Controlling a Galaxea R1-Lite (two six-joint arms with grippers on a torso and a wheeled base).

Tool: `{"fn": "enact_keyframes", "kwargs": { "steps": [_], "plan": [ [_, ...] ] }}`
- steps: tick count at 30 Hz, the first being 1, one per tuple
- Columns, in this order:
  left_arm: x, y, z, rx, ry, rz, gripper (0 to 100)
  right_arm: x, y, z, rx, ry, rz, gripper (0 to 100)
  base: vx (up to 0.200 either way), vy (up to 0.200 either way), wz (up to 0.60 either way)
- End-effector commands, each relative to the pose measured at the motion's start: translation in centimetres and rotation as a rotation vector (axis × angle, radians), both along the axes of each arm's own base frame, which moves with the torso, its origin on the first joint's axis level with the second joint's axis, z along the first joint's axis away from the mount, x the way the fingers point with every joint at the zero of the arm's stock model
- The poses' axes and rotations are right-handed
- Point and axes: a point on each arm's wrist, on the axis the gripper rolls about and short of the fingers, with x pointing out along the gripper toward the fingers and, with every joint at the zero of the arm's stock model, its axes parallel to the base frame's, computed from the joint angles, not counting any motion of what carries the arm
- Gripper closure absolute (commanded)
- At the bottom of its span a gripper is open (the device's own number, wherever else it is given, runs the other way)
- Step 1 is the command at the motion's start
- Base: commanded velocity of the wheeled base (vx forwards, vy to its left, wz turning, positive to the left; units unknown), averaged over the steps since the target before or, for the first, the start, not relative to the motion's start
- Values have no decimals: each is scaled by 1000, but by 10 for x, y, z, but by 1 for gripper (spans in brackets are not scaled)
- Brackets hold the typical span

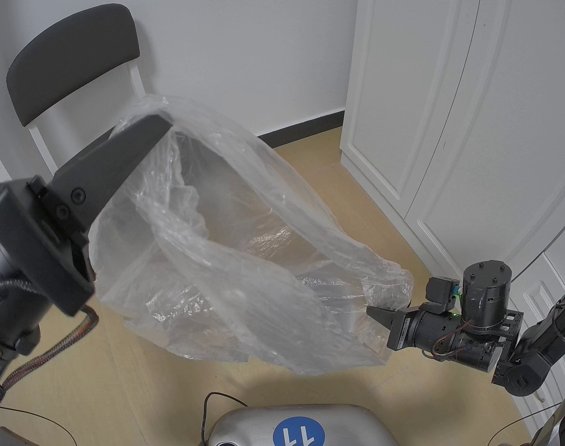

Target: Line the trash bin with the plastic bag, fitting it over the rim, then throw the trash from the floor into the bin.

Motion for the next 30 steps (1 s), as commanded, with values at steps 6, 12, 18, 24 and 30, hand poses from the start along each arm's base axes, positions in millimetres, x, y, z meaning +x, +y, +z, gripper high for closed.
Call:
{"fn": "enact_keyframes", "kwargs": {
  "steps": [6, 12, 18, 24, 30],
  "plan": [
    [3, -2, -4, 20, 10, 8, 100, -1, -2, 1, -6, -10, -8, 100, 0, 0, 0],
    [8, -5, -12, 52, 33, 19, 100, 0, -13, 15, 17, -49, -42, 100, 0, 0, 0],
    [22, -6, -31, 145, 85, 61, 100, -16, -37, 59, 32, -106, -72, 100, 0, 0, 0],
    [31, -3, -48, 264, 165, 80, 100, -37, -59, 99, -35, -36, -113, 100, 0, 0, 0],
    [44, 9, -65, 425, 252, 166, 100, -47, -87, 102, -223, -48, -163, 100, 0, 0, 0]
  ]
}}
